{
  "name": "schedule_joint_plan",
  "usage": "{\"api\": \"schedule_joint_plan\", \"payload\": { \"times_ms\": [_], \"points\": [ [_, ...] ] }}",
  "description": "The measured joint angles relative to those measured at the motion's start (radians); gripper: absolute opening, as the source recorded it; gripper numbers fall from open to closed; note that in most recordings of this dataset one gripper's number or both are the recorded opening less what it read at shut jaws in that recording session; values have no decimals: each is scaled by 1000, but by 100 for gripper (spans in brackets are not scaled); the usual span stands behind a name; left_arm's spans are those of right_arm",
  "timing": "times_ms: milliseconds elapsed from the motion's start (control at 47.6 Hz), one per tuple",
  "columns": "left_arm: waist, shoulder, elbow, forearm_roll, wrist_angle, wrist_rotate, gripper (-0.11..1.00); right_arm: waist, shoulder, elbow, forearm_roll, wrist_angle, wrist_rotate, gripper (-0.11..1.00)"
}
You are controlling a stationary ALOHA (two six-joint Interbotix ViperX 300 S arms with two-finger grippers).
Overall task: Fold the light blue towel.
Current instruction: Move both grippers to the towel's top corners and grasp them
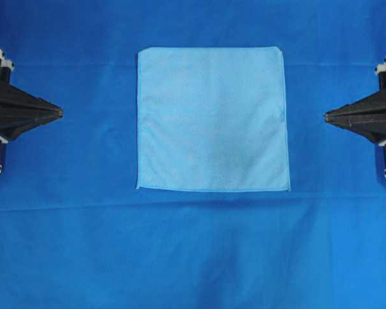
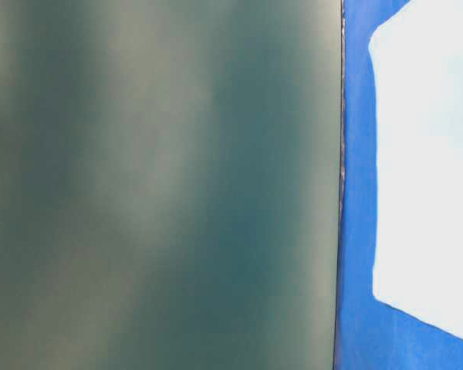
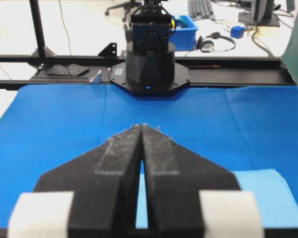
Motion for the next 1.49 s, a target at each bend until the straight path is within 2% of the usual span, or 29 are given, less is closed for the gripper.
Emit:
{"api": "schedule_joint_plan", "payload": {
  "times_ms": [105,231,378,610,673,715,883,925,967,1051,1261,1493],
  "points": [
    [0,25,-3,-15,-2,8,0,-6,6,-8,0,14,-8,0],
    [48,83,-9,-17,-20,12,0,-63,12,-23,0,74,-9,0],
    [143,184,-14,-18,-40,-5,0,-176,41,-25,0,138,2,0],
    [284,400,-61,-18,-44,-5,2,-357,163,-25,0,158,0,1],
    [311,463,-81,-18,-48,-5,11,-410,212,-25,0,158,0,2],
    [330,508,-94,-18,-49,-5,21,-439,247,-25,0,158,0,8],
    [399,681,-149,-18,-83,2,71,-557,408,-41,-9,158,-8,57],
    [419,719,-160,-18,-94,2,80,-578,446,-52,-20,158,-11,62],
    [436,759,-169,-18,-107,3,84,-597,489,-63,-31,156,-12,59],
    [471,841,-192,-18,-138,11,82,-627,577,-91,-52,144,-12,54],
    [529,1014,-241,-18,-190,12,82,-644,776,-161,-83,89,-12,55],
    [551,1167,-295,-18,-202,14,81,-653,951,-222,-87,61,-12,55]
  ]
}}
